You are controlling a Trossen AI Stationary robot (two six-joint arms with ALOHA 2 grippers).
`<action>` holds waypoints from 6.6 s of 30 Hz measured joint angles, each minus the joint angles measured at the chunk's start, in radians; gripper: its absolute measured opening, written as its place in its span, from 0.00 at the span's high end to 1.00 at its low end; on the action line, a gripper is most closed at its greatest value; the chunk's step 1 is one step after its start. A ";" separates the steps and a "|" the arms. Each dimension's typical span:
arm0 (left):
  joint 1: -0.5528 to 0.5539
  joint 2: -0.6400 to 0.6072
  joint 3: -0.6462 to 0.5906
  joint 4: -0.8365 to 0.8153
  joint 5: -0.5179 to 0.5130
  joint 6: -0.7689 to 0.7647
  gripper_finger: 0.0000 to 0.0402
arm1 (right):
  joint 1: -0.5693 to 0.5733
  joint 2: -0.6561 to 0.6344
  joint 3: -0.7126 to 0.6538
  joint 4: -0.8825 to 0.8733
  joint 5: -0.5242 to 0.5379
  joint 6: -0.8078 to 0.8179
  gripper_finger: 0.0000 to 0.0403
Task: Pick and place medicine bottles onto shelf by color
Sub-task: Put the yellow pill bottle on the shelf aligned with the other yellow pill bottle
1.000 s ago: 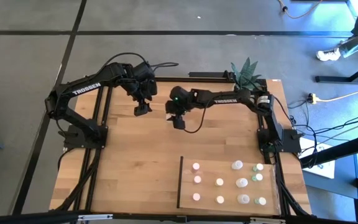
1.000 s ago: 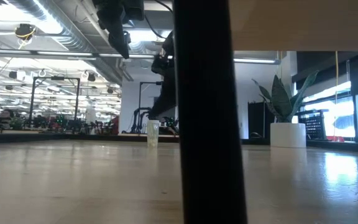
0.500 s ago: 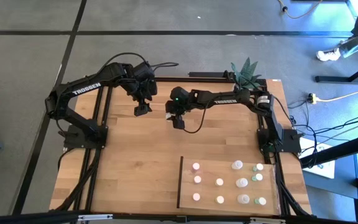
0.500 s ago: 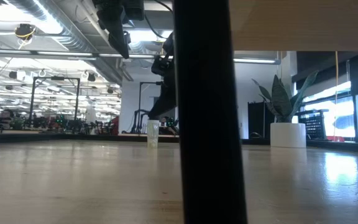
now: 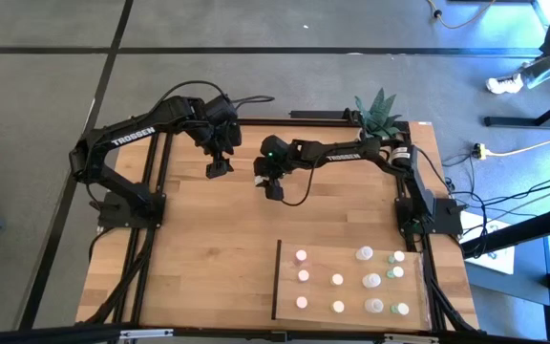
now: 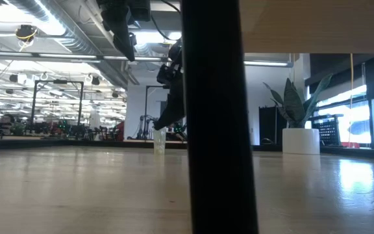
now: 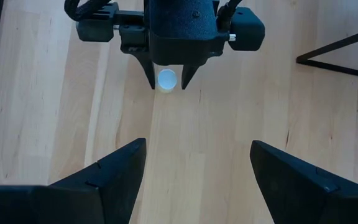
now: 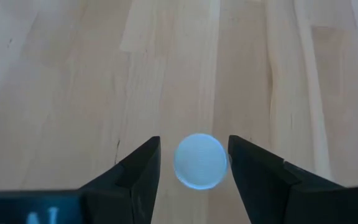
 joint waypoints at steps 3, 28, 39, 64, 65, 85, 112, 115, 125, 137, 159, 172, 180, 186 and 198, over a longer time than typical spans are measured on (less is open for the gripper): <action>0.000 0.000 0.000 0.000 0.000 0.000 0.30 | 0.000 0.000 0.000 -0.003 0.014 0.000 0.53; 0.000 0.000 0.000 0.000 -0.001 0.001 0.30 | 0.000 -0.002 0.028 -0.003 0.030 0.115 0.71; 0.000 0.000 0.000 0.000 -0.001 0.066 0.30 | 0.000 -0.003 0.128 -0.160 0.062 0.237 0.68; 0.001 -0.201 0.000 -0.116 -0.009 0.113 0.30 | 0.113 -0.003 0.625 -0.765 0.158 0.263 0.69; 0.001 -0.218 0.000 -0.116 -0.014 0.101 0.30 | 0.114 -0.003 0.647 -0.798 0.158 0.263 0.69; 0.000 -0.294 0.000 -0.070 -0.136 0.079 0.30 | 0.113 -0.143 0.842 -1.216 0.221 0.279 0.69; 0.000 -0.294 0.000 0.067 0.008 0.182 0.30 | 0.355 -0.436 0.502 -1.247 0.527 0.715 0.69; 0.000 -0.294 0.000 0.075 0.008 0.182 0.30 | 0.361 -0.497 0.383 -1.110 0.468 0.755 0.69; -0.006 -0.294 0.000 0.124 0.270 0.163 0.30 | 0.560 -0.688 0.088 -0.891 0.567 0.858 0.69; -0.133 -0.294 0.000 0.315 0.281 0.000 0.30 | 0.793 -0.842 -0.132 -0.752 0.575 0.811 0.69; -0.304 -0.294 0.000 0.354 0.149 -0.089 0.30 | 0.723 -0.920 -0.434 -0.313 0.282 0.484 0.69; -0.305 -0.294 0.000 0.353 0.159 -0.089 0.30 | 0.723 -0.920 -0.506 -0.266 0.227 0.499 0.69; -0.305 -0.294 0.000 0.353 0.159 -0.089 0.30 | 0.723 -0.919 -0.506 -0.305 0.228 0.499 0.69; -0.305 -0.294 0.000 0.355 0.150 -0.089 0.30 | 0.723 -0.919 -0.506 -0.309 0.238 0.494 0.69; -0.305 -0.294 0.000 0.367 0.150 -0.089 0.30 | 0.723 -0.919 -0.506 -0.309 0.237 0.493 0.64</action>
